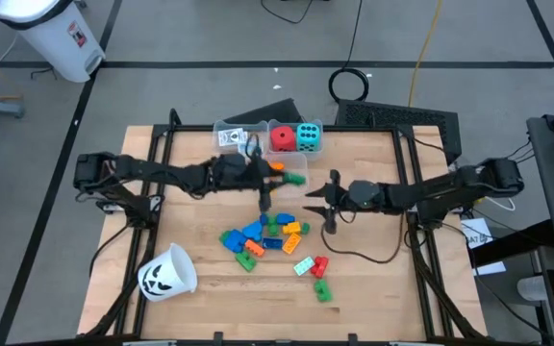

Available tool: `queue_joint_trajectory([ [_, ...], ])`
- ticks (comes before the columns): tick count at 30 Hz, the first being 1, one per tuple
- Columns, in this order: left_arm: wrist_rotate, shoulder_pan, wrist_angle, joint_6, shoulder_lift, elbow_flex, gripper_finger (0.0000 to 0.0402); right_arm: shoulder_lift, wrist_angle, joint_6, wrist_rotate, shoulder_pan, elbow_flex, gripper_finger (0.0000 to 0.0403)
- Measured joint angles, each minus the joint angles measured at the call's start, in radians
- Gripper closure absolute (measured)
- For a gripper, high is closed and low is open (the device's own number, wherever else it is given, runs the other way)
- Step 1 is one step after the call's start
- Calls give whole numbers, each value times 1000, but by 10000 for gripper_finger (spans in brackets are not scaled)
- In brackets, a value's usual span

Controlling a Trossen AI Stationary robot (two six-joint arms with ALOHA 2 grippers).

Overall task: Pick & Place Toys
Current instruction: Put the green game piece into the bottom transparent bin, then put the red game piece into the bottom transparent bin

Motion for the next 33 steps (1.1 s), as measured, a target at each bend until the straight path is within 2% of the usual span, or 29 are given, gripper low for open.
queue_joint_trajectory([
  [5, -4, 35, -103, 2, 5, -2, 303, -93, -110, 15, 21, -1, 1, 210],
  [8, 4, 61, -100, 5, 24, -19, 303, -122, -144, 39, 18, 0, 1, 202],
  [17, 58, 144, 89, -32, 91, -157, 303, -111, -153, 31, 22, -1, 1, 200],
  [22, 57, 156, 100, -55, 143, -167, 301, -110, -138, 34, 21, -1, 1, 200],
  [24, 56, 155, 99, -49, 155, -167, 273, -110, -134, 34, 21, -1, 1, 200],
  [28, 38, 152, 98, -51, 159, -167, 181, -110, -139, 33, 22, 10, 1, 199],
  [33, 33, 152, 99, -88, 151, -166, 96, -110, -142, -23, -9, 81, 1, 199],
])
